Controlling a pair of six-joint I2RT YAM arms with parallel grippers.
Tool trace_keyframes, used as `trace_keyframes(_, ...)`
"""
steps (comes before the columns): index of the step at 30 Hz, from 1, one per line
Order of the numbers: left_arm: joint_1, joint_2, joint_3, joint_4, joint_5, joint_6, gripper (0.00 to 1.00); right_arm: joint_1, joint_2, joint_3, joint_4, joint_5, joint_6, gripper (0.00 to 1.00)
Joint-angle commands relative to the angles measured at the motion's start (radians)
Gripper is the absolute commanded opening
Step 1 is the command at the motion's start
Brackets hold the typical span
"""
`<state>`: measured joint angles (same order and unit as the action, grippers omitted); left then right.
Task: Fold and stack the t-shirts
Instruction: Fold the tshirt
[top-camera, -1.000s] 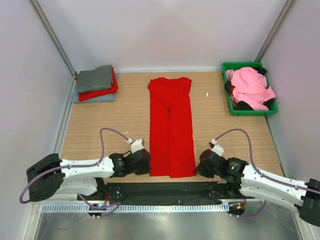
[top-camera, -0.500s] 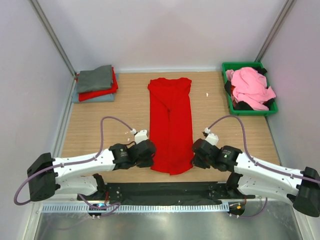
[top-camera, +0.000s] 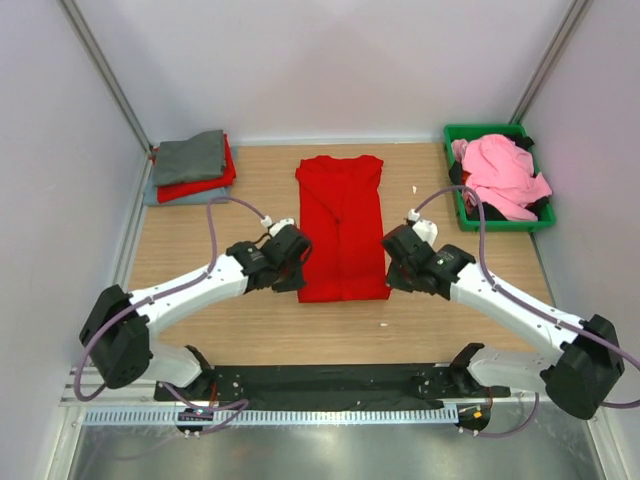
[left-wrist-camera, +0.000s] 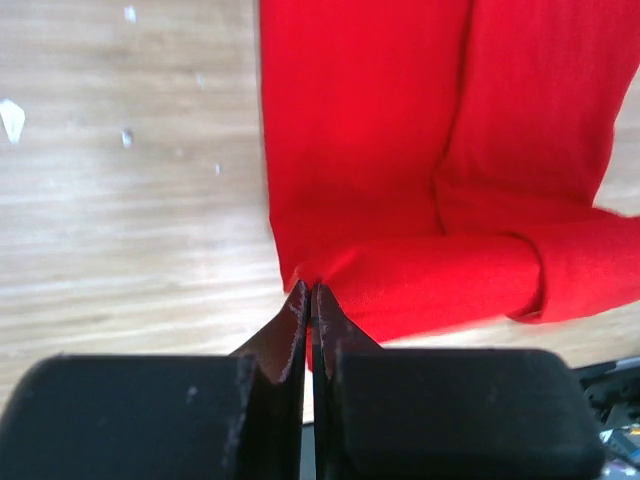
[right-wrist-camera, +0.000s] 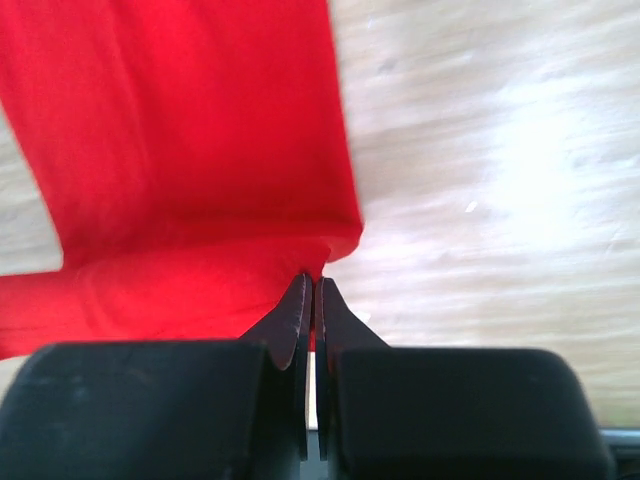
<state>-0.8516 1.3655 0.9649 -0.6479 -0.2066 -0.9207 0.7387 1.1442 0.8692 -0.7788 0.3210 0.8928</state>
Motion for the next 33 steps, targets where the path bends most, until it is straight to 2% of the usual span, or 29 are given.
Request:
trace_keyframes(1,0.062,0.055,0.092,-0.009,0.055,0.103,0.0,-0.077,0.061,0.082,0.045,-0.028,-0.152,0.01)
trace_keyframes(10,0.193,0.276,0.28,-0.03,0.137,0.197,0.0,-0.171,0.296,0.252,0.087,-0.071,-0.267,0.01)
trace_keyframes(23,0.264,0.55,0.59,-0.139,0.158,0.282,0.0,-0.28,0.541,0.447,0.092,-0.115,-0.362,0.01)
trace_keyframes(33,0.295,0.65,0.704,-0.182,0.138,0.312,0.0,-0.321,0.658,0.554,0.095,-0.145,-0.397,0.01)
